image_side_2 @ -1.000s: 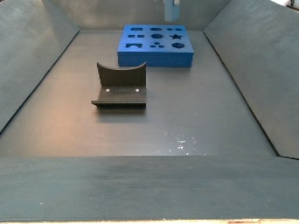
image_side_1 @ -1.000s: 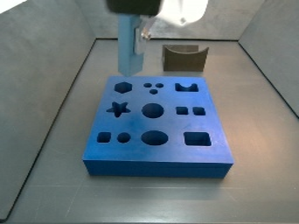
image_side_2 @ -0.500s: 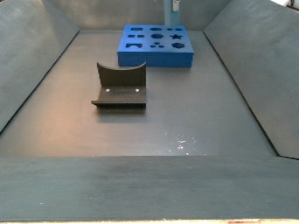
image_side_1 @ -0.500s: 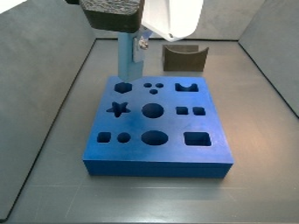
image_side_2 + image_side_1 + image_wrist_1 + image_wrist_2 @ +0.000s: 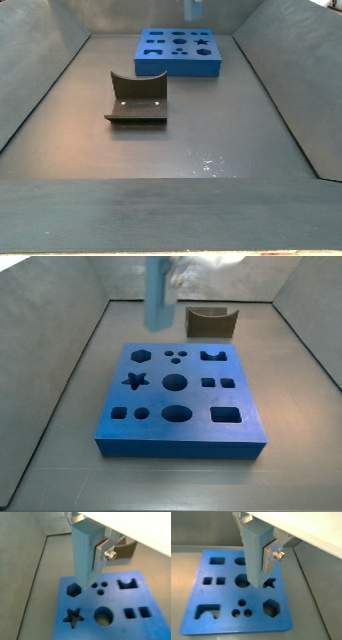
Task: Pick up the rectangle object. Move to above the board. Insert the rectangle object.
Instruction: Insert the rectangle object.
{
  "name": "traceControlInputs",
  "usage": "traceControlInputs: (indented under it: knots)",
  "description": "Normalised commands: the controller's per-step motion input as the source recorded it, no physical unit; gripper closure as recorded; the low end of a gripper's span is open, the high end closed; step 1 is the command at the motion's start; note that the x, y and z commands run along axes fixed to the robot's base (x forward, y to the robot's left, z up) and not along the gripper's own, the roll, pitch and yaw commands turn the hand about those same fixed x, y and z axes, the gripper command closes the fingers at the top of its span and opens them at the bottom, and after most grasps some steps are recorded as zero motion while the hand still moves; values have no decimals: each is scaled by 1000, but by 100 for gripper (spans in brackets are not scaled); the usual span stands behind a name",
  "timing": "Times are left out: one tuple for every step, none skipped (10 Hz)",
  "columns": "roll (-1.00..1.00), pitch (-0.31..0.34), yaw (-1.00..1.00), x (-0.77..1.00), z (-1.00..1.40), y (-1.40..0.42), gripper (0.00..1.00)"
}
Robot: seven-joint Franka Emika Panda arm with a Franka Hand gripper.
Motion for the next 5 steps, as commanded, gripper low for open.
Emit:
traceControlInputs:
  knots:
    - [-154,251,-877,166,1000,0,100]
    - [-151,200,-914,151,963,0,100]
    - [-166,183,-929,151,934,0,100]
    - [-171,157,-943,146,894,0,100]
    - [-157,151,-951,140,877,0,100]
